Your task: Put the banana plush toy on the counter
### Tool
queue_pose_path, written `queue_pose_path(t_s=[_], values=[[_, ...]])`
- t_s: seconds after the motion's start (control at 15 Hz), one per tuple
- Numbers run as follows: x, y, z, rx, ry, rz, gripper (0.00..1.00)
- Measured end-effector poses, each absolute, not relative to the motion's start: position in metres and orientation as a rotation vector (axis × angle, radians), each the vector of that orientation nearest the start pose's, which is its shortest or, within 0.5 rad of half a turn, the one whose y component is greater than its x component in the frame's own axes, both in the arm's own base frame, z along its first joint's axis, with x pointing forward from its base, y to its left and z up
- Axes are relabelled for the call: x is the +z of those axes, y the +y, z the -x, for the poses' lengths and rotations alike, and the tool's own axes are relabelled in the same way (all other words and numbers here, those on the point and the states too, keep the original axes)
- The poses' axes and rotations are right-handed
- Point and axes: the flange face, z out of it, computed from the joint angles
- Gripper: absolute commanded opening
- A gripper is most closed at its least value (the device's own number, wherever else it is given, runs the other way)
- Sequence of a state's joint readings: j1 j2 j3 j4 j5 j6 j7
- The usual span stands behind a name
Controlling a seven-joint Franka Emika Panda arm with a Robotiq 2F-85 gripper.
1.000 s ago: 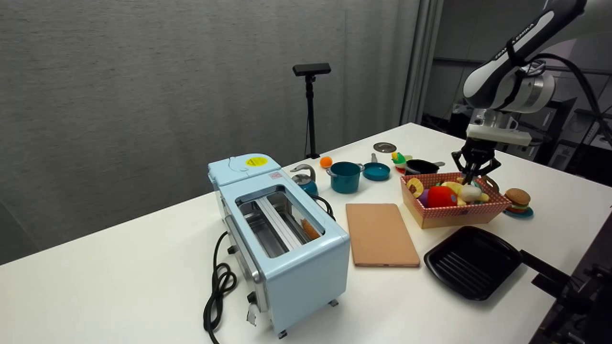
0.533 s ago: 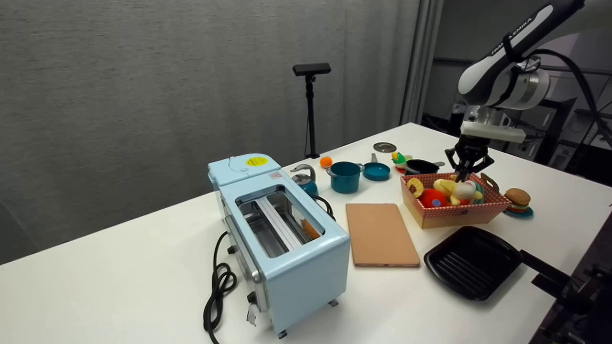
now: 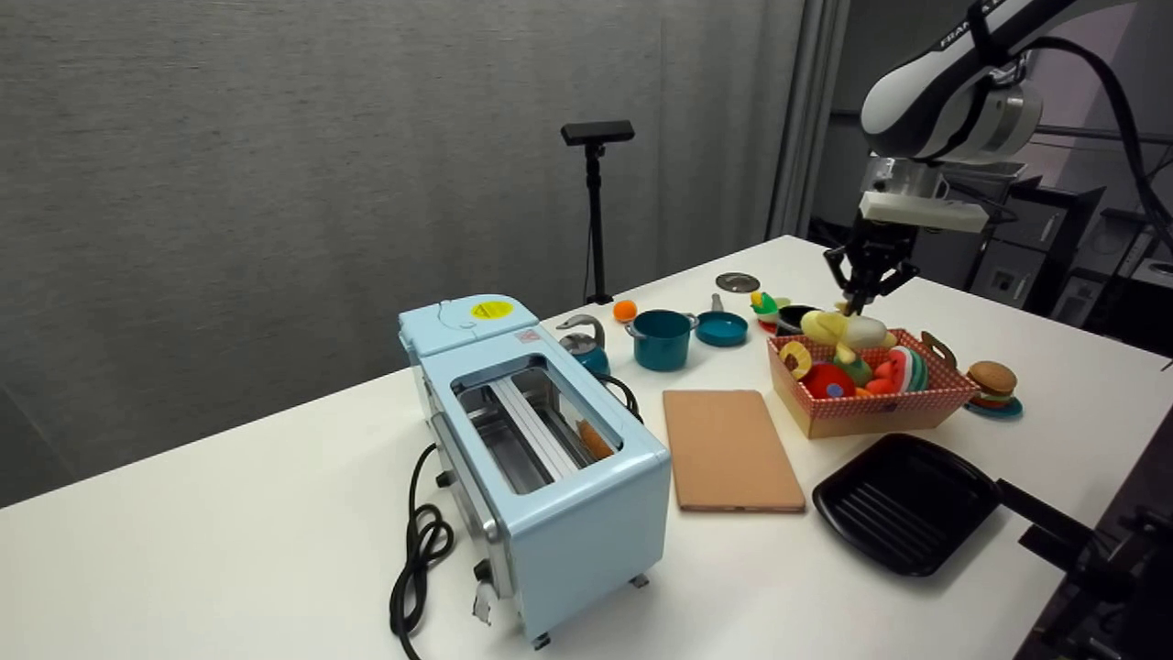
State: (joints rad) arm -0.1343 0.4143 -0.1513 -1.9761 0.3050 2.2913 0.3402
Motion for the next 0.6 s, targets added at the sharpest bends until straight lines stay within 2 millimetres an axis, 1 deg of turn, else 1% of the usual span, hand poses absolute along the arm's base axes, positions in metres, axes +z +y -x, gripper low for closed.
queue_pose_path(t_s=[0.2, 0.6], values=[[0.267, -0.133, -0.591, 0.168, 1.134, 2.784, 0.01], [0.281, -0.09, -0.607, 0.268, 1.025, 2.893, 0.01]])
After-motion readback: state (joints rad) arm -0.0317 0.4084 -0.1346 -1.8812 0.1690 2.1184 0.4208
